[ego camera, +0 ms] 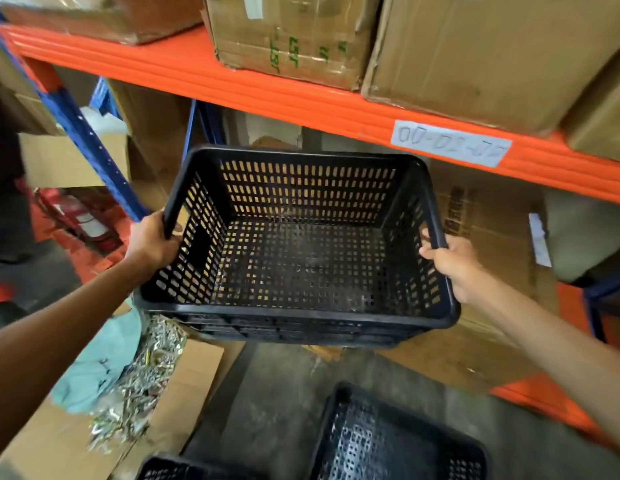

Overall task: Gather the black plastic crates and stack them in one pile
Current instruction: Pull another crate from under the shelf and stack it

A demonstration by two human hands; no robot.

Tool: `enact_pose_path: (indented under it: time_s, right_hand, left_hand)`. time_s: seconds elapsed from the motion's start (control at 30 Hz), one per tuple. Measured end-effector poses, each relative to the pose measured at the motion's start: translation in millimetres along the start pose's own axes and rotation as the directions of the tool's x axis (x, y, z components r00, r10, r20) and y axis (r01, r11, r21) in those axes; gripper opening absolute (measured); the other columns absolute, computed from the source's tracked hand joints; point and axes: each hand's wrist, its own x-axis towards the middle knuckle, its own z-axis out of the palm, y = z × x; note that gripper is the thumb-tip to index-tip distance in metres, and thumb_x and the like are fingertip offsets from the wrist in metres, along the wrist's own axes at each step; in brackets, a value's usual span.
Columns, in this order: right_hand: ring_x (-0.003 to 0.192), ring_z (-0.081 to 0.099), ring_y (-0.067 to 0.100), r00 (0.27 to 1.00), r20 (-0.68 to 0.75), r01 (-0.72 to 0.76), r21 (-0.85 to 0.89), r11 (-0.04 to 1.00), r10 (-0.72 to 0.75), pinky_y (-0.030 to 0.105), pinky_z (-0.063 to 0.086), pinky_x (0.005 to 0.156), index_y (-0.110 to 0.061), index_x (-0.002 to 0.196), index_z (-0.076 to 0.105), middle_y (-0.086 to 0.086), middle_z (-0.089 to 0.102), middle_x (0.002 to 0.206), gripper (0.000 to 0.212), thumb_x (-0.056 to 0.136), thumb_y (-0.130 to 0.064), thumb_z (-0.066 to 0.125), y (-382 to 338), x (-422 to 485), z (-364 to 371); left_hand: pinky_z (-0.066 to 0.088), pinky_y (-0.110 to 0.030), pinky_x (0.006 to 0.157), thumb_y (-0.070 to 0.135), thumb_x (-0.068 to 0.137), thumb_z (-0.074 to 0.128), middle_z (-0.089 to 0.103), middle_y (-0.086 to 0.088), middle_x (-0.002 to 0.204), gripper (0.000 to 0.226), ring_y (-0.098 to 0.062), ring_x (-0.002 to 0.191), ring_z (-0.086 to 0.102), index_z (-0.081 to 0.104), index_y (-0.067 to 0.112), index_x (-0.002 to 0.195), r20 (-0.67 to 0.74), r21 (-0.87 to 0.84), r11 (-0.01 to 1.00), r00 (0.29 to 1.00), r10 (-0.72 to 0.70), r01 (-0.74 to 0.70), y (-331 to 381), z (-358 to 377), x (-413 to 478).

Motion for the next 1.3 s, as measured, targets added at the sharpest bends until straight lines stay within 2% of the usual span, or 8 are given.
enact_pose_path:
  time_s: [0.23,0.4,0.57,0.67,0.73,0.83,1.0,1.3]
  right_hand:
    - [0.103,0.059,0.026,0.994,-0.095,-0.056,0.005,0.998,0.056,0.034,0.043,0.084,-0.017,0.127,0.062,0.008,0.065,0.116,0.034,0.093,-0.014,0.061,89.4,-120.0,-99.5]
    - [0.117,0.057,0.029,0.983,-0.151,-0.106,0.0,0.994,0.105,0.044,0.042,0.101,-0.018,0.13,0.06,0.008,0.063,0.125,0.035,0.095,-0.017,0.057,153.7,-180.3,-168.9]
    - [0.101,0.058,0.019,0.953,-0.263,-0.162,-0.027,0.986,0.149,0.03,0.041,0.083,-0.018,0.124,0.065,0.009,0.067,0.119,0.031,0.094,-0.018,0.059,224.6,-225.9,-224.4]
    - [0.104,0.06,0.023,0.943,-0.278,-0.204,-0.052,0.978,0.182,0.038,0.047,0.089,-0.019,0.122,0.065,0.008,0.067,0.117,0.029,0.094,-0.02,0.059,269.1,-240.5,-244.5]
    - [0.1,0.061,0.024,0.939,-0.281,-0.224,-0.056,0.973,0.2,0.041,0.049,0.082,-0.02,0.12,0.066,0.011,0.068,0.115,0.026,0.095,-0.019,0.058,295.8,-246.1,-249.5]
    - [0.103,0.06,0.024,0.927,-0.275,-0.289,-0.081,0.954,0.257,0.045,0.051,0.086,-0.025,0.127,0.063,0.007,0.066,0.118,0.032,0.095,-0.022,0.058,332.8,-248.7,-248.3]
    - [0.109,0.059,0.026,0.912,-0.236,-0.365,-0.091,0.927,0.336,0.054,0.05,0.095,-0.03,0.131,0.059,0.003,0.064,0.12,0.034,0.097,-0.024,0.055,414.2,-219.1,-220.2]
    - [0.116,0.06,0.023,0.918,-0.289,-0.318,-0.128,0.94,0.271,0.048,0.05,0.099,-0.032,0.133,0.057,0.001,0.067,0.122,0.036,0.098,-0.027,0.053,521.8,-179.4,-178.2]
  left_hand:
    - [0.051,-0.041,0.087,0.014,0.083,0.062,0.071,-0.026,0.097,0.021,-0.039,0.097,0.067,0.067,0.005,0.102,0.088,0.025,0.997,0.994,0.071,-0.074,14.5,-6.4,-132.5]
    - [0.05,-0.045,0.086,0.02,0.088,0.06,0.069,-0.03,0.102,0.029,-0.045,0.101,0.065,0.064,0.001,0.111,0.156,0.025,0.992,0.981,0.118,-0.124,36.9,31.0,-215.4]
    - [0.049,-0.048,0.089,0.019,0.09,0.058,0.067,-0.032,0.108,0.032,-0.048,0.105,0.062,0.06,-0.001,0.115,0.266,0.048,0.985,0.953,0.147,-0.165,53.0,76.2,-288.9]
    - [0.049,-0.047,0.084,0.024,0.091,0.057,0.067,-0.031,0.105,0.034,-0.048,0.101,0.062,0.059,0.001,0.117,0.31,0.08,0.985,0.943,0.122,-0.154,52.5,100.0,-326.1]
    - [0.049,-0.043,0.075,0.024,0.093,0.055,0.067,-0.029,0.103,0.034,-0.046,0.098,0.063,0.058,0.001,0.118,0.351,0.062,0.991,0.932,0.092,-0.121,45.8,115.5,-345.5]
    - [0.051,-0.051,0.087,0.014,0.093,0.053,0.063,-0.032,0.108,0.03,-0.046,0.102,0.061,0.053,-0.003,0.118,0.476,-0.039,0.998,0.877,0.065,-0.053,34.0,145.4,-363.8]
    - [0.039,-0.032,0.064,0.022,0.094,0.053,0.067,-0.023,0.087,0.02,-0.044,0.085,0.065,0.055,0.004,0.103,0.477,0.059,0.995,0.878,0.042,-0.079,5.9,221.1,-368.2]
    - [0.04,-0.031,0.064,0.006,0.092,0.053,0.068,-0.016,0.092,0.01,-0.04,0.088,0.066,0.049,0.007,0.102,0.502,0.017,0.996,0.862,0.064,-0.083,-27.7,316.0,-371.2]
